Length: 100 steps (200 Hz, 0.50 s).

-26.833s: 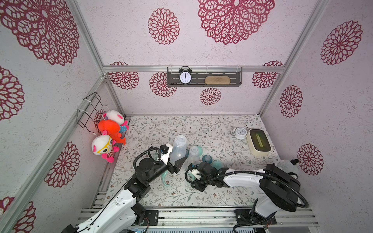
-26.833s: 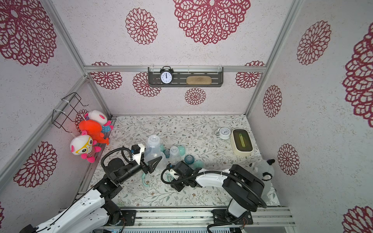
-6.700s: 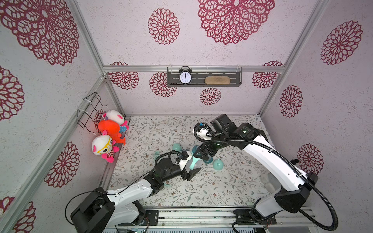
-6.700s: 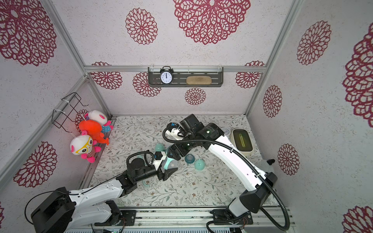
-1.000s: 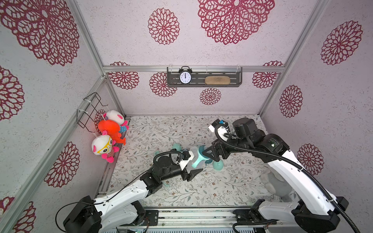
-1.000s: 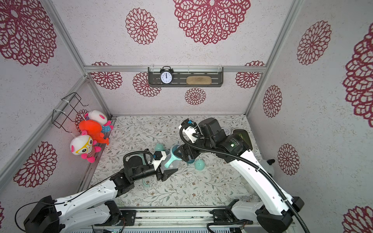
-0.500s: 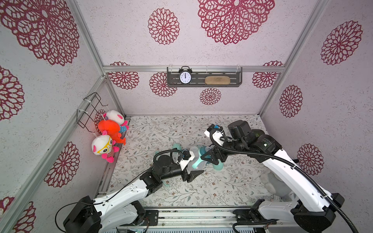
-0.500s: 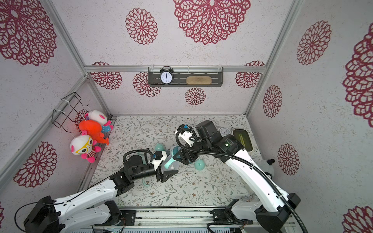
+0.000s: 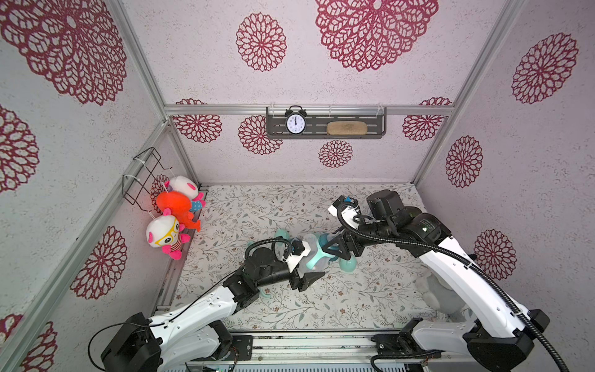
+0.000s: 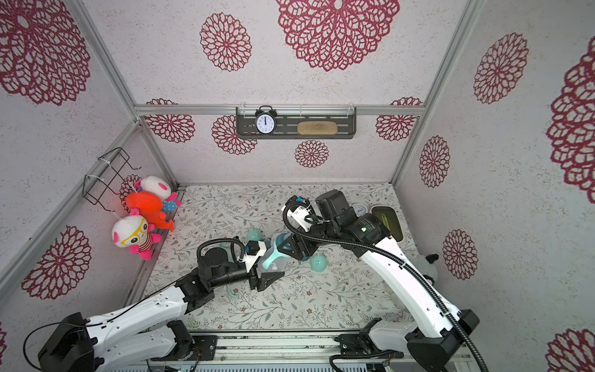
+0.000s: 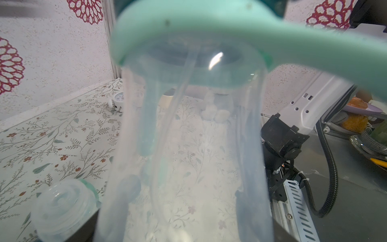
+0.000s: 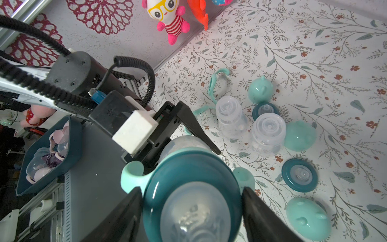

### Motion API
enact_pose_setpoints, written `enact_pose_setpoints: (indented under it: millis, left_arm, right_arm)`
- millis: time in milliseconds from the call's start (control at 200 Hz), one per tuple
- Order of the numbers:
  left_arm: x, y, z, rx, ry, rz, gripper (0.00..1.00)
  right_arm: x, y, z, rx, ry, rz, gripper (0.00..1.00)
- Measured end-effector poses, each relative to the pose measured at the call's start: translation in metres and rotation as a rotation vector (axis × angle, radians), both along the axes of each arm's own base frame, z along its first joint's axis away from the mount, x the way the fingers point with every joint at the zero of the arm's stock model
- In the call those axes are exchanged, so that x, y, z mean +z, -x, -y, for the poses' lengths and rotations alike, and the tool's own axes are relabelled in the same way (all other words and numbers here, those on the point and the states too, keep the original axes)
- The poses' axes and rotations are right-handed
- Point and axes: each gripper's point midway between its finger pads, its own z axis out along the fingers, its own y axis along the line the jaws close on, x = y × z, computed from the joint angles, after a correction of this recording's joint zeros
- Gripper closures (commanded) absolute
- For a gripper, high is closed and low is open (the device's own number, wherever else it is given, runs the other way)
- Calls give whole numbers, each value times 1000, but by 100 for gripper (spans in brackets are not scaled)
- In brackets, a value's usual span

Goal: Assemble the baby bottles
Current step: Screw the nipple onto the baby bottle.

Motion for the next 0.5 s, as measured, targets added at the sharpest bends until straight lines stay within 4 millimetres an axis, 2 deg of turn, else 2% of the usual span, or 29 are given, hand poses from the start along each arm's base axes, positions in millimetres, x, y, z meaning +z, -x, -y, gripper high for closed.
enact_pose_setpoints:
  millis: [345, 500]
  left_arm:
    - [-2, -4, 0, 19, -2, -16, 100]
    - [-2, -5, 1, 51, -10, -2, 100]
  right_arm:
    - [-2, -2, 1, -8, 4, -10, 49]
    - [-2, -4, 0, -39, -5, -42, 67]
